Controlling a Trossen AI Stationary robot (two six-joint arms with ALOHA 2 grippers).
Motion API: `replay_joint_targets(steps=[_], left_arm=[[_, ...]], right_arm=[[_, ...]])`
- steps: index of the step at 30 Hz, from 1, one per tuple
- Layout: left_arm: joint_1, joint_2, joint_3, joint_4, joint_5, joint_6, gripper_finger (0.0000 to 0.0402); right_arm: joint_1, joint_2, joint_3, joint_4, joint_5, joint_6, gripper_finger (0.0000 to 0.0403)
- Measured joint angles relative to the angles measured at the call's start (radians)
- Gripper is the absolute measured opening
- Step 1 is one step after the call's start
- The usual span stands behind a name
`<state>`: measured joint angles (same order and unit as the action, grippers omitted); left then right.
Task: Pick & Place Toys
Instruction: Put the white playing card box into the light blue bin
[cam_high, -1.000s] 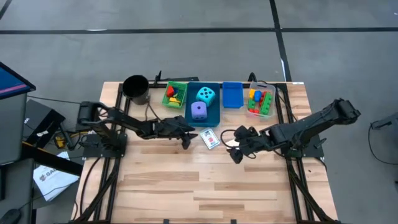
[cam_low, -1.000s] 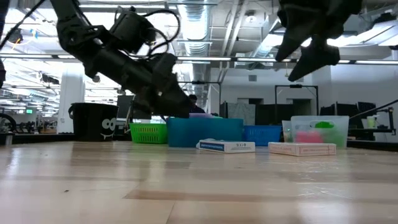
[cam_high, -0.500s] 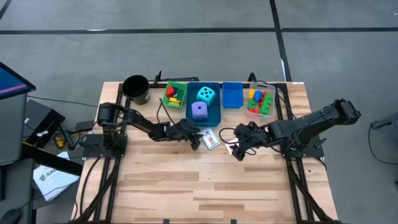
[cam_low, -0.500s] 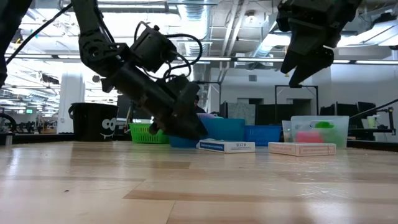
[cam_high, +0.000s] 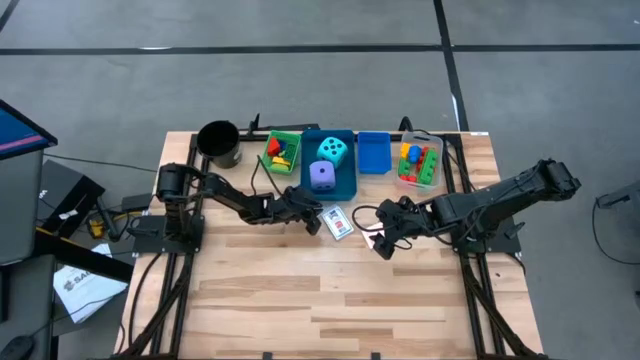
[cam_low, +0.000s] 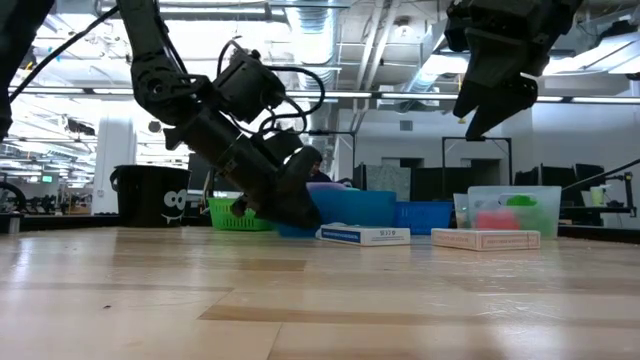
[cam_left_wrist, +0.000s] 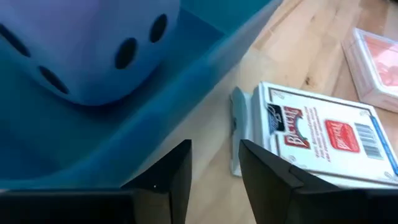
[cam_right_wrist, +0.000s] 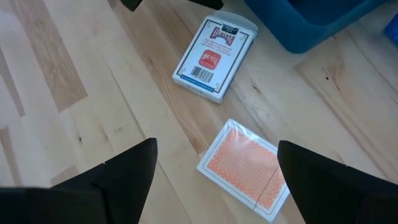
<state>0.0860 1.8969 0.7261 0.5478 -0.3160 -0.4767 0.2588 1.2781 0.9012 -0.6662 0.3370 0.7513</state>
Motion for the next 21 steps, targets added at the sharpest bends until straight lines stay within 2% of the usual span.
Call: replay_joint_targets(steps=[21], left_arm=[[-0.006, -0.001, 0.000, -0.023, 0.009, 0.000, 0.0124]], right_arm=[[0.000, 0.001, 0.000, 0.001, 0.000, 0.028, 0.0327]])
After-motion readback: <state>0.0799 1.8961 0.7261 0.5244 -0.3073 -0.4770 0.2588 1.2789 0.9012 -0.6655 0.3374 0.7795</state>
